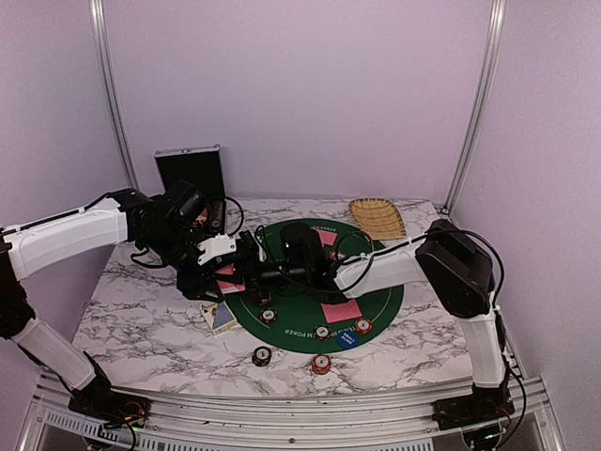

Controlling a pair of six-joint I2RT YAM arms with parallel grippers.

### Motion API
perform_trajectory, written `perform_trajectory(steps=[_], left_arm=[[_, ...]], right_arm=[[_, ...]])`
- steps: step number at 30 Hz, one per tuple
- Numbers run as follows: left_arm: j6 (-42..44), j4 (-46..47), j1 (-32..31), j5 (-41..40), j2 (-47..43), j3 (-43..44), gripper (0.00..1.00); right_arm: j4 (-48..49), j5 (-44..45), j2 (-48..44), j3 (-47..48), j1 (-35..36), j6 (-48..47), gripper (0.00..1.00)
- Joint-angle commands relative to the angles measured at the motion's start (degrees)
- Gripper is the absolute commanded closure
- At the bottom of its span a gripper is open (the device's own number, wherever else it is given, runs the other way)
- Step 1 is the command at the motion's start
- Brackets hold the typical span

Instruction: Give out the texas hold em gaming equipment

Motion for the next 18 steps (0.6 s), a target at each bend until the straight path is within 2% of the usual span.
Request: perform_trajectory(steps=[1,7,11,18], left_arm=[[-0.17,-0.43,-0.38,1.38,-1.77,-0.11,1.0],[-0.4,-0.43,-0.84,1.19,-1.8,0.4,1.0],[-0.51,-0.43,-1.17,1.25,-1.73,0.6,1.0],[-0.26,-0.43,-1.31,0.95,-1.83,0.06,1.0]], right_arm=[[1.45,-1.78,2.04,4.14,0.8,0.68,0.11],[-0.69,-2.15,4.34,6.45,0.87,0.94,0.1],[-6.89,-1.57,5.31,8.53,0.78,-1.46,0.1],[-9.92,-0.71,4.11,6.36,-0.05,-3.18,0.13]])
